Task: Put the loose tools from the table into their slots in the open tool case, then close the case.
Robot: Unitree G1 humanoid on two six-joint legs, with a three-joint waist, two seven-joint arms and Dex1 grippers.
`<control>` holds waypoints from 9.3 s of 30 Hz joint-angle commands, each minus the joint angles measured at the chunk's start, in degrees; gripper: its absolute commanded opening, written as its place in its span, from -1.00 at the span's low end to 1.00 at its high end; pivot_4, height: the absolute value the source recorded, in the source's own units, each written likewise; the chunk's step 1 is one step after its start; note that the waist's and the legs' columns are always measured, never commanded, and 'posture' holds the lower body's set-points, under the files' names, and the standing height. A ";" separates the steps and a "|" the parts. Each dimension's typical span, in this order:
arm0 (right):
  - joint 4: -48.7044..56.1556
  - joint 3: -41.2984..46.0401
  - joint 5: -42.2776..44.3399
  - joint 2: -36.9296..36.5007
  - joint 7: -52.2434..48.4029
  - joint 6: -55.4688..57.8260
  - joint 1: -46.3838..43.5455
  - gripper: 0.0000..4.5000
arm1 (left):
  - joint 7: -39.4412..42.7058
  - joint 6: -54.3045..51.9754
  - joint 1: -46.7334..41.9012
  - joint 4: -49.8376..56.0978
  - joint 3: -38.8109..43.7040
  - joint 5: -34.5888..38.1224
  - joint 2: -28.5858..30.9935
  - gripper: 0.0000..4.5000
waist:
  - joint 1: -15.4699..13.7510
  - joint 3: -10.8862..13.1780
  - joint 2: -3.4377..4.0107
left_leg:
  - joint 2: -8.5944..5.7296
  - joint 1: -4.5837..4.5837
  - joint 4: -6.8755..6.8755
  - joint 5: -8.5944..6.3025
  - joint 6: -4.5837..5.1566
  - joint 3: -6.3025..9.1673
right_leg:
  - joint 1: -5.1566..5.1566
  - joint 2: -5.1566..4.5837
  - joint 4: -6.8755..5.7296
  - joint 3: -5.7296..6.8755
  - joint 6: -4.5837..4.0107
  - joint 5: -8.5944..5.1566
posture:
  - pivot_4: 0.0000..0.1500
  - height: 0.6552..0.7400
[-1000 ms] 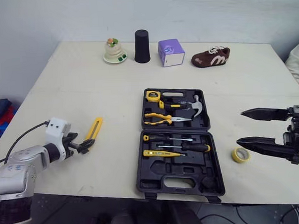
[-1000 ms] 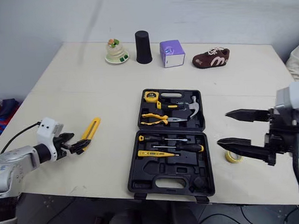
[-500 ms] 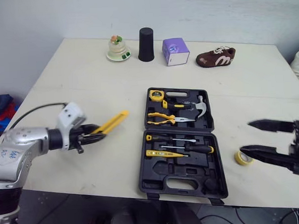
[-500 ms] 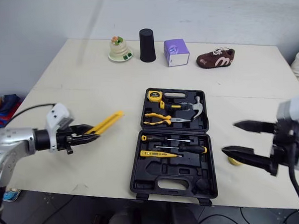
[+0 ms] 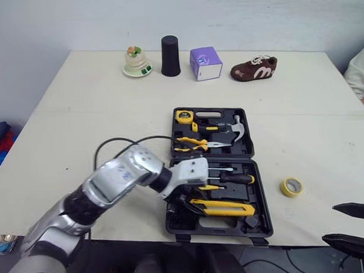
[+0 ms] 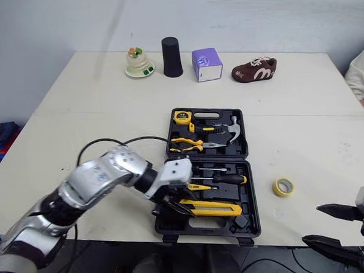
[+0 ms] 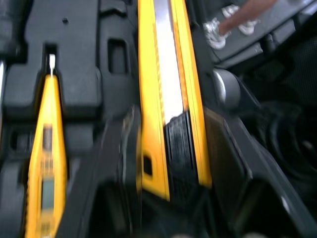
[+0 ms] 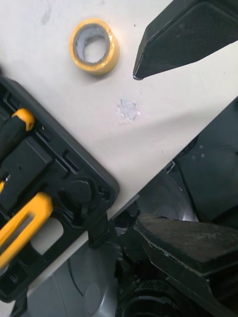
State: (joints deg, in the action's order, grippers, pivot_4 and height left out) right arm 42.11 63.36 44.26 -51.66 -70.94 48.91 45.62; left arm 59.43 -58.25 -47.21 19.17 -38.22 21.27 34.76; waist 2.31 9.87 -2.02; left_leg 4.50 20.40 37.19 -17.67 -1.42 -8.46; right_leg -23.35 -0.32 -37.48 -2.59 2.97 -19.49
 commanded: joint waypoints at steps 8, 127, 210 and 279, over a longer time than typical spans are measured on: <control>3.10 2.88 1.85 2.80 2.28 0.02 1.23 1.00 | -0.33 -2.44 -1.66 0.58 -1.73 -2.66 -0.51 -0.36 | -0.56 0.00 0.00 | -0.05 0.03 -0.01 0.01 0.12 0.01 | 0.00 -0.13 0.00 0.01 -0.01 0.01 | 1.00 0.86; -22.21 -57.17 -30.45 -23.26 -3.80 -24.83 -46.77 -0.97 | 4.66 16.73 16.05 8.26 39.17 24.29 10.97 1.00 | -0.17 0.18 0.75 | 0.15 -0.06 0.78 -0.30 0.10 -0.07 | 0.22 -0.14 -0.29 0.24 -0.04 -0.09 | 1.00 0.86; -33.70 -58.05 -25.70 -6.90 16.64 -22.62 -52.82 -1.00 | 2.23 38.65 13.31 -31.54 28.23 -6.82 5.34 -0.69 | -0.70 0.45 -0.02 | 0.14 0.87 0.53 -0.29 0.25 -0.12 | -0.56 -0.21 0.19 0.43 -0.14 0.07 | 1.00 0.86; -45.31 -59.38 -22.67 14.25 47.42 29.69 -89.91 0.98 | -25.53 -11.44 -13.24 -51.37 34.19 -7.30 -15.19 1.00 | 0.89 0.51 0.13 | 0.04 0.89 0.92 0.21 0.00 -0.72 | -1.35 -0.22 -1.29 -0.17 -0.08 0.13 | 1.00 0.86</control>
State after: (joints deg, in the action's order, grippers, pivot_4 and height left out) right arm -3.20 3.73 22.66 -37.35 -24.45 79.68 -43.09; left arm 34.78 -69.68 -61.56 -31.97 -3.05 14.62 20.49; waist 3.20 10.38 -1.88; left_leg 4.54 21.25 38.10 -17.45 -1.43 -9.17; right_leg -24.67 -0.54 -38.77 -2.77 2.89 -19.36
